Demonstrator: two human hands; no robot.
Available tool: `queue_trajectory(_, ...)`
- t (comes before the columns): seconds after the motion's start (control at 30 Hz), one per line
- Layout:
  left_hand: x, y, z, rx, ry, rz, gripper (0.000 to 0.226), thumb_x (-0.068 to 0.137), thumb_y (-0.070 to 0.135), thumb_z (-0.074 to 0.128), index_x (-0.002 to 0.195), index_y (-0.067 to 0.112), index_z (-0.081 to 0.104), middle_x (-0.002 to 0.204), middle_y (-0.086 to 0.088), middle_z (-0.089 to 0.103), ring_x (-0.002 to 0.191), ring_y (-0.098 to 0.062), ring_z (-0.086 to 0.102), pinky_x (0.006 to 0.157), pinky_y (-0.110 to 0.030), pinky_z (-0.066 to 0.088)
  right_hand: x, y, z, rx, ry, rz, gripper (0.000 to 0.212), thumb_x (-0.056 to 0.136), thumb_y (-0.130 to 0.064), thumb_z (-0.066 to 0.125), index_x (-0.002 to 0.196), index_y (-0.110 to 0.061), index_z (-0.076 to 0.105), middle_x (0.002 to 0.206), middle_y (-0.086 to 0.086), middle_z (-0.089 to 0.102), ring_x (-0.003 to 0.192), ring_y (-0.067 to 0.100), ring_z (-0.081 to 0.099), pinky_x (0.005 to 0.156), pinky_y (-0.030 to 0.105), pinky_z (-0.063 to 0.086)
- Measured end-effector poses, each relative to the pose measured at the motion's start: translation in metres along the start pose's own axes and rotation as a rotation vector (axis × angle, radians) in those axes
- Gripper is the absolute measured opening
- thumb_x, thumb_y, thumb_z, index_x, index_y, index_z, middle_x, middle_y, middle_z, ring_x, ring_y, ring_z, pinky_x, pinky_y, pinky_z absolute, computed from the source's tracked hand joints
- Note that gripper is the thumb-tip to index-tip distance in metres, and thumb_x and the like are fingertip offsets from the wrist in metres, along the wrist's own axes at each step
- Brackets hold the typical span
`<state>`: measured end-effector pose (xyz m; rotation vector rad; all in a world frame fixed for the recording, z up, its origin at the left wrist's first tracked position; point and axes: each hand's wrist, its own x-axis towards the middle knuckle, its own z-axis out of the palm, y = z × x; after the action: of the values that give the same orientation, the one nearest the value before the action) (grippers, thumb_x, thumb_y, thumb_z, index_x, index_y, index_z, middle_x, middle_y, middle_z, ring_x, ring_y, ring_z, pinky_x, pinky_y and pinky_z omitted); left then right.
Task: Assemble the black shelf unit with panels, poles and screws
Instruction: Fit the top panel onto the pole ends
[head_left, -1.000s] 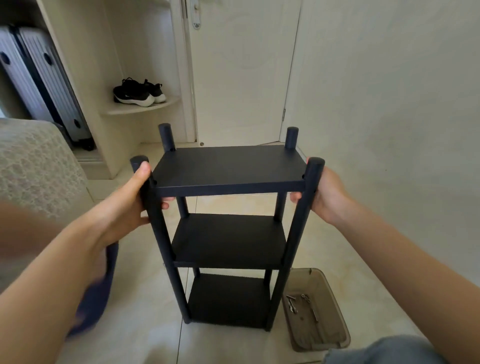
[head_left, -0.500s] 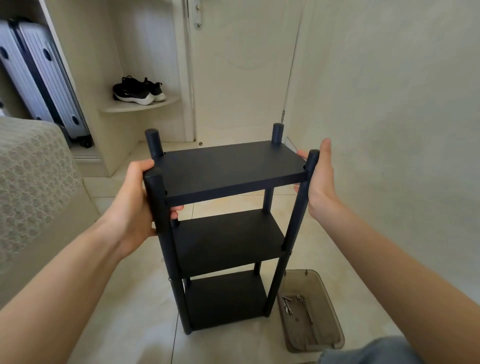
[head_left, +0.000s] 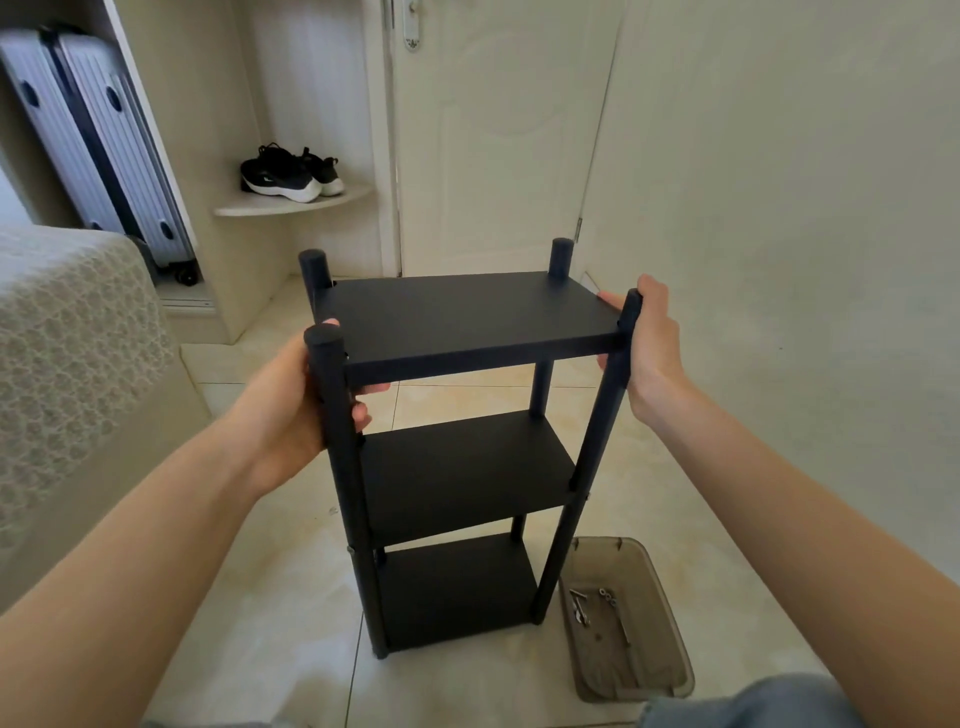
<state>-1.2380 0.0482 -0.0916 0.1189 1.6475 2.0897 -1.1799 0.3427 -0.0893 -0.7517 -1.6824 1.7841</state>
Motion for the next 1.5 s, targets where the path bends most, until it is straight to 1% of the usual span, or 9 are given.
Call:
queue_trajectory(0.07, 0.001, -0.004, 0.004, -0.025, 0.024, 0.020, 0.043, 0.102, 0.049, 0.044, 0.129, 0.018, 0.056, 0.100, -0.014, 0.067, 0.052, -0.015, 0.049, 0.077, -0.037, 0.048, 0.003, -0.004, 0.004, -0.052, -0.029, -0.013, 0.059, 0.076, -0.068, 0.030, 0.074, -0.031, 0.077, 0.065, -0.012, 0.063, 0.071, 0.013, 0.052, 0.072, 0.030, 0.047)
queue_trajectory(0.17, 0.004, -0.006, 0.008, -0.085, 0.150, 0.013, 0.043, 0.100, 0.047, 0.049, 0.129, 0.016, 0.055, 0.098, -0.009, 0.050, 0.065, -0.017, 0.051, 0.073, -0.032, 0.051, 0.009, -0.008, 0.012, -0.121, -0.037, -0.009, 0.069, 0.080, -0.076, 0.025, 0.082, -0.029, 0.075, 0.073, -0.012, 0.064, 0.081, 0.013, 0.054, 0.080, 0.032, 0.042)
queue_trajectory(0.3, 0.006, -0.008, 0.016, -0.098, 0.243, 0.035, 0.029, 0.103, 0.043, 0.045, 0.109, 0.020, 0.061, 0.097, -0.004, 0.057, 0.074, -0.017, 0.051, 0.066, -0.027, 0.046, 0.015, -0.006, 0.020, -0.145, -0.007, 0.059, 0.083, 0.088, -0.078, 0.016, 0.139, -0.022, 0.051, 0.124, -0.002, 0.054, 0.114, 0.019, 0.048, 0.103, 0.039, 0.035)
queue_trajectory(0.53, 0.000, -0.011, 0.034, -0.112, 0.322, 0.044, 0.033, 0.103, 0.044, 0.043, 0.114, 0.018, 0.060, 0.097, -0.004, 0.062, 0.075, -0.017, 0.055, 0.068, -0.026, 0.044, -0.008, -0.006, 0.017, -0.296, 0.105, 0.231, 0.077, 0.094, -0.068, 0.030, 0.149, -0.014, 0.031, 0.144, 0.008, 0.042, 0.125, 0.030, 0.044, 0.097, 0.043, 0.041)
queue_trajectory(0.77, -0.014, -0.025, 0.062, -0.166, 0.288, 0.061, 0.027, 0.099, 0.043, 0.053, 0.093, 0.019, 0.064, 0.089, -0.001, 0.064, 0.078, -0.017, 0.058, 0.072, -0.027, 0.044, -0.060, -0.006, 0.025, -0.048, -0.438, 0.357, 0.058, 0.094, -0.045, 0.060, 0.136, -0.007, 0.047, 0.113, 0.010, 0.071, 0.105, 0.027, 0.068, 0.097, 0.051, 0.052)
queue_trajectory(0.93, -0.023, -0.044, 0.071, -0.111, 0.009, 0.069, 0.034, 0.101, 0.044, 0.051, 0.102, 0.014, 0.069, 0.067, 0.009, 0.071, 0.069, -0.003, 0.070, 0.076, -0.029, 0.043, -0.060, -0.005, 0.028, 0.092, -0.418, 0.269, 0.027, 0.095, -0.021, 0.064, 0.118, -0.009, 0.061, 0.105, 0.009, 0.075, 0.100, 0.024, 0.071, 0.103, 0.052, 0.047)
queue_trajectory(1.03, -0.021, -0.044, 0.065, -0.049, -0.082, 0.042, 0.033, 0.098, 0.042, 0.056, 0.108, 0.013, 0.069, 0.076, 0.006, 0.073, 0.076, -0.006, 0.073, 0.077, -0.033, 0.043, -0.056, -0.003, 0.022, 0.146, -0.445, 0.284, 0.022, 0.095, -0.017, 0.062, 0.116, -0.008, 0.061, 0.105, 0.011, 0.075, 0.099, 0.025, 0.072, 0.098, 0.049, 0.051)
queue_trajectory(1.23, -0.016, -0.039, 0.050, -0.040, -0.167, 0.032, 0.020, 0.075, 0.039, 0.071, 0.075, 0.021, 0.080, 0.072, 0.001, 0.068, 0.079, -0.015, 0.073, 0.086, -0.038, 0.052, -0.059, 0.002, 0.021, 0.211, -0.479, 0.287, 0.023, 0.096, -0.016, 0.061, 0.118, -0.009, 0.060, 0.107, 0.012, 0.074, 0.101, 0.025, 0.071, 0.095, 0.046, 0.053)
queue_trajectory(1.5, -0.011, -0.042, 0.042, -0.070, -0.166, 0.030, 0.020, 0.076, 0.038, 0.072, 0.076, 0.021, 0.081, 0.078, 0.001, 0.072, 0.081, -0.014, 0.074, 0.095, -0.042, 0.054, -0.065, 0.003, 0.025, 0.141, -0.463, 0.246, 0.030, 0.096, -0.018, 0.061, 0.124, -0.008, 0.058, 0.111, 0.012, 0.073, 0.104, 0.027, 0.070, 0.098, 0.048, 0.052)
